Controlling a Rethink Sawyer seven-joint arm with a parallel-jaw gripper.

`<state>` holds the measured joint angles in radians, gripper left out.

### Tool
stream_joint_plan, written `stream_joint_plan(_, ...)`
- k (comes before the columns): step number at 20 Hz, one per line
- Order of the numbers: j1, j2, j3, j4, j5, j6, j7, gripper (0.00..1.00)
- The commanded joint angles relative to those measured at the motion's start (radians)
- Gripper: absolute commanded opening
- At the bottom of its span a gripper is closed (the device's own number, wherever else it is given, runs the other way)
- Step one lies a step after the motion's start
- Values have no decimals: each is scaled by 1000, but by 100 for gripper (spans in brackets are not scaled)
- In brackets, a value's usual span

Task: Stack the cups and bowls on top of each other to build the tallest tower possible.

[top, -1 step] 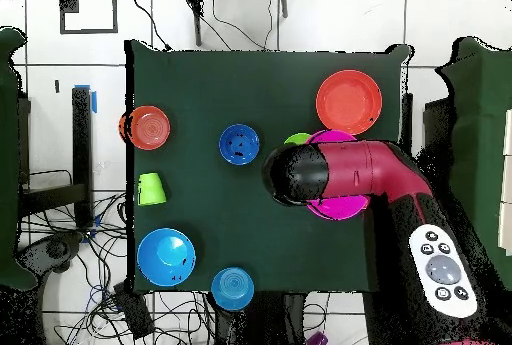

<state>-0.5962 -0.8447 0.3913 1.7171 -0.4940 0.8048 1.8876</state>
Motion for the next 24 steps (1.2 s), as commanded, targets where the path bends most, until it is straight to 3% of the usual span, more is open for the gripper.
stream_joint_plan(1,-53,53,85,2,-77,-22,-254,0)
stream_joint_plan(10,-191,-2,163,59,-71,-3,-328,0)
stream_joint_plan(24,-247,4,238,62,-125,18,-330,0)
